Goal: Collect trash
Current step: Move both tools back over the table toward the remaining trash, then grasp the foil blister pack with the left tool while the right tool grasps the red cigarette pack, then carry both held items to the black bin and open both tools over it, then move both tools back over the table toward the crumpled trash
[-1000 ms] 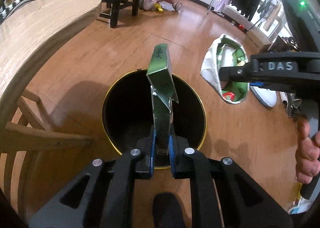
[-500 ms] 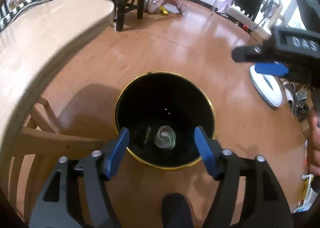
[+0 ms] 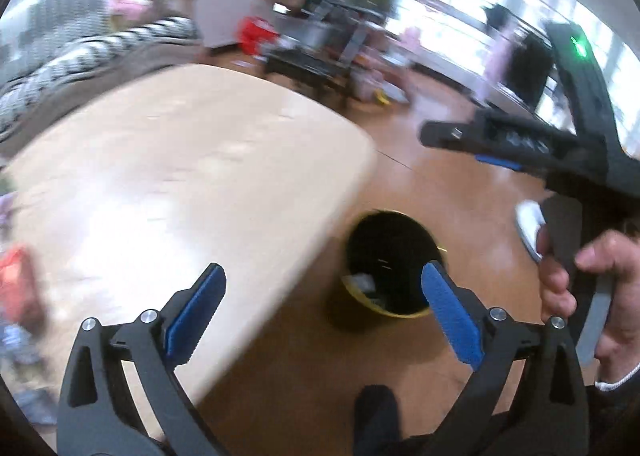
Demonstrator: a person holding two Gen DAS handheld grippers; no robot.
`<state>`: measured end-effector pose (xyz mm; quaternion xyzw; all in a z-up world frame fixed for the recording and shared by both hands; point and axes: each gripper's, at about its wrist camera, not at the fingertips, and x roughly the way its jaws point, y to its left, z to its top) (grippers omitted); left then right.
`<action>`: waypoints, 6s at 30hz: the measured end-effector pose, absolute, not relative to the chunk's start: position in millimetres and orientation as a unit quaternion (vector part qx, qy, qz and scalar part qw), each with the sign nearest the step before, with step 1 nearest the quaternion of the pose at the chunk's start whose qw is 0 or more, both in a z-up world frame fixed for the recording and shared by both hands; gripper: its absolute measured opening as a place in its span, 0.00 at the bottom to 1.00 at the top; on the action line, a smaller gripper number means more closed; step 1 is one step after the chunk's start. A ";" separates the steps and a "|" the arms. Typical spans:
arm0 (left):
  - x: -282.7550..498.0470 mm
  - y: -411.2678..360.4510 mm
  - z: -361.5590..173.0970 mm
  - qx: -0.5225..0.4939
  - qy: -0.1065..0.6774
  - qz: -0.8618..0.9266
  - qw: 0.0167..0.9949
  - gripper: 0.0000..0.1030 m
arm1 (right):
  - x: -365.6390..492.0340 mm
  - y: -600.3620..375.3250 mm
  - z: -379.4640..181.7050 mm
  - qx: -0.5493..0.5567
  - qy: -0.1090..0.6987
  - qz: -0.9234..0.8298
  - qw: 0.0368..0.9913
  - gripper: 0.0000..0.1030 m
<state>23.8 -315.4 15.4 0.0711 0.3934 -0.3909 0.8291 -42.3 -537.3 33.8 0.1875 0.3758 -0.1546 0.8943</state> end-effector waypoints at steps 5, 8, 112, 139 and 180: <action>48.9 -208.9 33.0 0.056 0.388 -0.305 0.868 0.93 | 0.7 -444.3 53.5 0.140 0.373 -0.064 0.915 0.90; 57.3 -157.5 43.1 0.049 0.380 -0.267 0.884 0.93 | 20.8 -388.0 56.7 0.109 0.377 -0.014 0.919 0.90; 56.0 -184.7 2.7 0.130 0.396 -0.321 0.850 0.40 | 31.2 -417.7 33.4 0.105 0.420 -0.043 0.900 0.56; 23.6 -464.4 -77.3 0.154 0.450 -0.448 0.757 0.40 | -134.9 -645.5 -13.5 0.279 0.421 -0.268 0.821 0.56; 12.4 -417.4 -34.6 0.159 0.418 -0.433 0.783 0.92 | -87.4 -593.0 17.7 0.207 0.385 -0.244 0.866 0.91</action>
